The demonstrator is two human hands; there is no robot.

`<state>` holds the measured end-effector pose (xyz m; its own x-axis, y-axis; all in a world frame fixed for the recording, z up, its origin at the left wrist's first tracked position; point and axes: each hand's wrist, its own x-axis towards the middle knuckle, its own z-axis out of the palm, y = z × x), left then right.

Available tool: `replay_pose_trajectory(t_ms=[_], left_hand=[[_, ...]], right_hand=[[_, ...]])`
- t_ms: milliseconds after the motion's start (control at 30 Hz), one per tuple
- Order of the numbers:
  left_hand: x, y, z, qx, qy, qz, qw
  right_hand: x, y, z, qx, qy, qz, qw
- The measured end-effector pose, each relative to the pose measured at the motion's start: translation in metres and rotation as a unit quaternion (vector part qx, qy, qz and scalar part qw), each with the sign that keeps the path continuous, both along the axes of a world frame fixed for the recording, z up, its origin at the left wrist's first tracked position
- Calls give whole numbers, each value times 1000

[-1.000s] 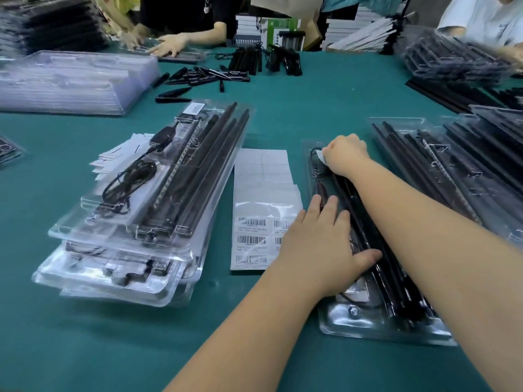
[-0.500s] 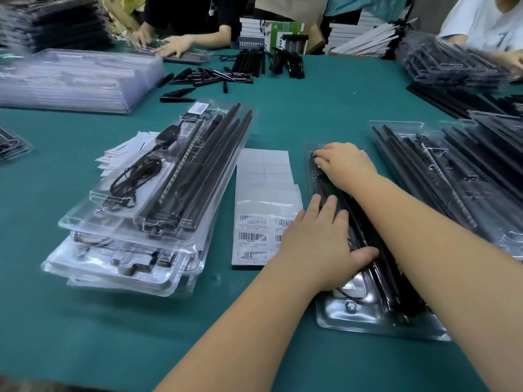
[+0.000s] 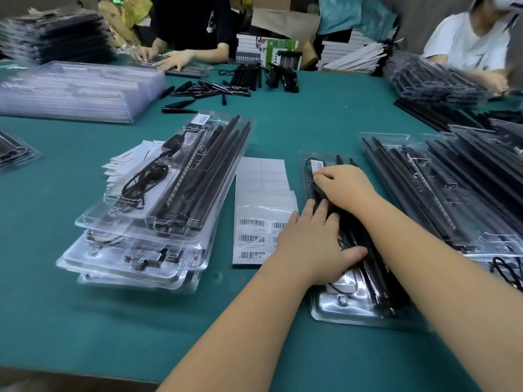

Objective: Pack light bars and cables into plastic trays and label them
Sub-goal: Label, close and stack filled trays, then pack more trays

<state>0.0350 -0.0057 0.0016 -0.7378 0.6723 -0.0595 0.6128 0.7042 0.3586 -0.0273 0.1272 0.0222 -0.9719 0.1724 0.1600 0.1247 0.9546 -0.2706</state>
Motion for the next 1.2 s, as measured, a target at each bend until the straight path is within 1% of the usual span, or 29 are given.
replay_pose_trajectory(t_ms=[100,200,267,333,433,500,567,667,767,833,900,967,1000,1033,1067,1100,1133,1167,1200], left_hand=[[2,0,1,23,1,3,1000],[5,-1,4,33,-10,23,999],[8,-2,6,19,-3,40,999],[10,-4,8,9,14,63,998],[12,-7,11,-2,44,70,997],[13,-9,12,8,45,78,996],[12,-11,13,55,21,93,994],[10,-16,12,143,-39,101,984],[8,-21,12,211,-52,109,970],[5,-22,14,286,-70,126,947],[4,-23,17,375,-103,160,907],[4,-25,22,416,-126,193,880],[2,-27,25,431,-155,210,864],[2,-29,28,453,-206,220,839],[0,-33,31,475,-277,218,806],[-1,-36,33,485,-352,199,775],[-2,-38,35,478,-411,164,759],[-1,-40,36,455,-442,132,762],[0,-40,35,431,-455,113,771]], right_hand=[[33,-6,5,-43,4,6,999],[71,-6,-1,-36,-10,11,999],[95,-4,-8,-41,-39,-27,998],[116,-3,-12,-74,-53,-64,994],[139,-1,-15,-136,-33,-127,982],[148,1,-19,-142,-20,-136,980],[154,1,-22,-159,19,-116,980],[159,2,-21,-238,83,-104,962],[162,3,-19,-303,105,-63,945],[162,3,-19,-349,121,-43,928],[162,2,-17,-400,146,-40,904],[162,1,-16,-449,161,-46,878],[162,1,-15,-465,166,-47,868],[163,2,-15,-479,173,-45,859],[164,3,-14,-495,180,-40,849],[165,3,-14,-514,189,-31,836],[167,3,-13,-534,195,-20,822],[168,3,-12,-551,198,-9,811],[169,4,-10,-562,198,-1,803]])
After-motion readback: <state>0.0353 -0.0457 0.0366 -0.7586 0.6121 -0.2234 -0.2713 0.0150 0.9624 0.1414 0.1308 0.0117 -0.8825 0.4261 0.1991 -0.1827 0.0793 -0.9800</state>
